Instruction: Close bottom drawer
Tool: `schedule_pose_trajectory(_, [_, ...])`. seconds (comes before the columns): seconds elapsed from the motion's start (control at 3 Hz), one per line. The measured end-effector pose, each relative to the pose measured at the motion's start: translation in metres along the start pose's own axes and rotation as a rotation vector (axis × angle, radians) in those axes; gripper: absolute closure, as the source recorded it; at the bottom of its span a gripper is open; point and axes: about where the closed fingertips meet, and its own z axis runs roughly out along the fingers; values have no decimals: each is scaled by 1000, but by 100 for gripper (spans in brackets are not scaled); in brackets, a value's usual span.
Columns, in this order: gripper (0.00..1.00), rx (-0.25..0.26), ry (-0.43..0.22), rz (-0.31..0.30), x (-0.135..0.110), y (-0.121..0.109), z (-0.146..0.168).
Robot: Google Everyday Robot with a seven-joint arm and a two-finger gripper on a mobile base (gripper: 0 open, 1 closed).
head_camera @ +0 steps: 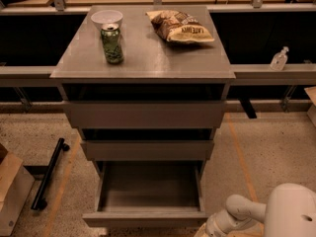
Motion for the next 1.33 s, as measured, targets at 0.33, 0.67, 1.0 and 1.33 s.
schedule_pose_trajectory(0.33, [100,43,-21,-46,-22,-19,-7])
schedule_pose_trajectory(0.67, [100,116,-18,-159,-61,-52,-27])
schedule_pose_trajectory(1.0, [100,115,-18,-159,-61,-52,-27])
schedule_pose_trajectory(1.33, [100,151,-42,-178,-66,-60,-25])
